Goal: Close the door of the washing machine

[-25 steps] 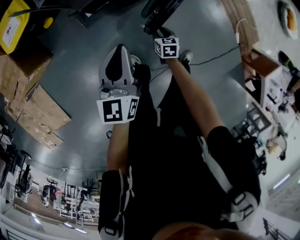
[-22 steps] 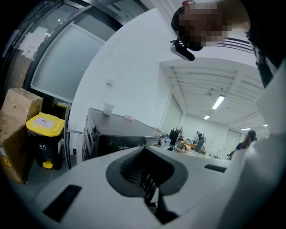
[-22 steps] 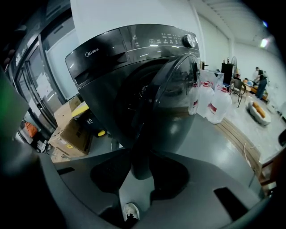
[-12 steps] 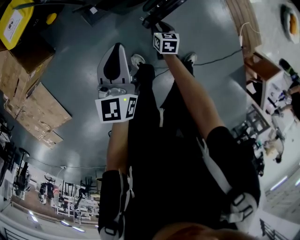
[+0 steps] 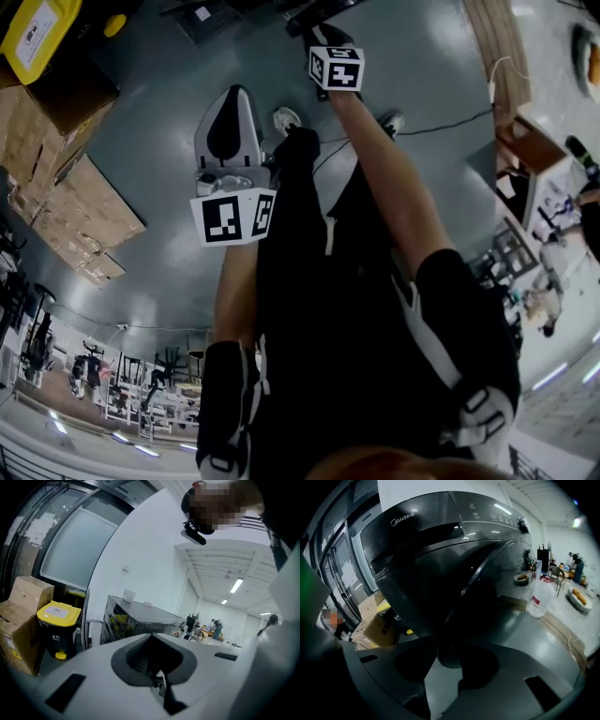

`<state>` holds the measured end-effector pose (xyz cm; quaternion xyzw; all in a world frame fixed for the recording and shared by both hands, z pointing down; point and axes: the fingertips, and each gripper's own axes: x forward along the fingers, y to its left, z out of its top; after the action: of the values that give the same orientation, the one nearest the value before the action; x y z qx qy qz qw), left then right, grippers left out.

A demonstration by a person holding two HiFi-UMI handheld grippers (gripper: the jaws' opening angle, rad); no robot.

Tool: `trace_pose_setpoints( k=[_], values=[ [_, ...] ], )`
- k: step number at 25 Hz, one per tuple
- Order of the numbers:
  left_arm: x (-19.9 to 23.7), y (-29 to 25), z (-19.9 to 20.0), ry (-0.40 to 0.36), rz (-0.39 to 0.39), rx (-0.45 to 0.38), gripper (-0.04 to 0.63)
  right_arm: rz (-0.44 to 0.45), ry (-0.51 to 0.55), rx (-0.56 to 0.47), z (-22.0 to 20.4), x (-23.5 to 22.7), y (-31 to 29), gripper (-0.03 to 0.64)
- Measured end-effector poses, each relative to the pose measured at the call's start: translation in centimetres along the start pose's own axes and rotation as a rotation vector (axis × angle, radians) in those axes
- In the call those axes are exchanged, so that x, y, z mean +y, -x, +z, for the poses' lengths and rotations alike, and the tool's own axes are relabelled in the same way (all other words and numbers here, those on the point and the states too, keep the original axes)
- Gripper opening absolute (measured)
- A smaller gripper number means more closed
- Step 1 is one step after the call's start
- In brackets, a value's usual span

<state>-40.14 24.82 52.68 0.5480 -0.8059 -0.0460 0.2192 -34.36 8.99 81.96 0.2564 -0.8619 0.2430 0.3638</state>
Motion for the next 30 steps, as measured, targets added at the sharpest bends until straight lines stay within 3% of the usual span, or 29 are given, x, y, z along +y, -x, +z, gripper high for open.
trace_pose_setpoints(
  k=[10,17,24,30],
  values=[
    [1.1,0.3,0.1,0.000,0.030,-0.003,0.005,0.021,0.030,0.003,2.3,1.5,-1.6,0.129],
    [0.0,0.3,0.5,0.006,0.031,-0.028,0.005,0.085,0.143,0.026,2.0,2.1,-1.0,0.117],
    [-3.5,1.9,2.8,0.004,0.032,-0.049,0.005,0.123,0.165,0.011,1.6,2.0,6.0,0.046],
    [-6.9,2.1,5.9,0.022,0.014,-0.087,0.005,0.108,0.193,-0.086,7.1,0.4,14.4,0.018]
  ],
)
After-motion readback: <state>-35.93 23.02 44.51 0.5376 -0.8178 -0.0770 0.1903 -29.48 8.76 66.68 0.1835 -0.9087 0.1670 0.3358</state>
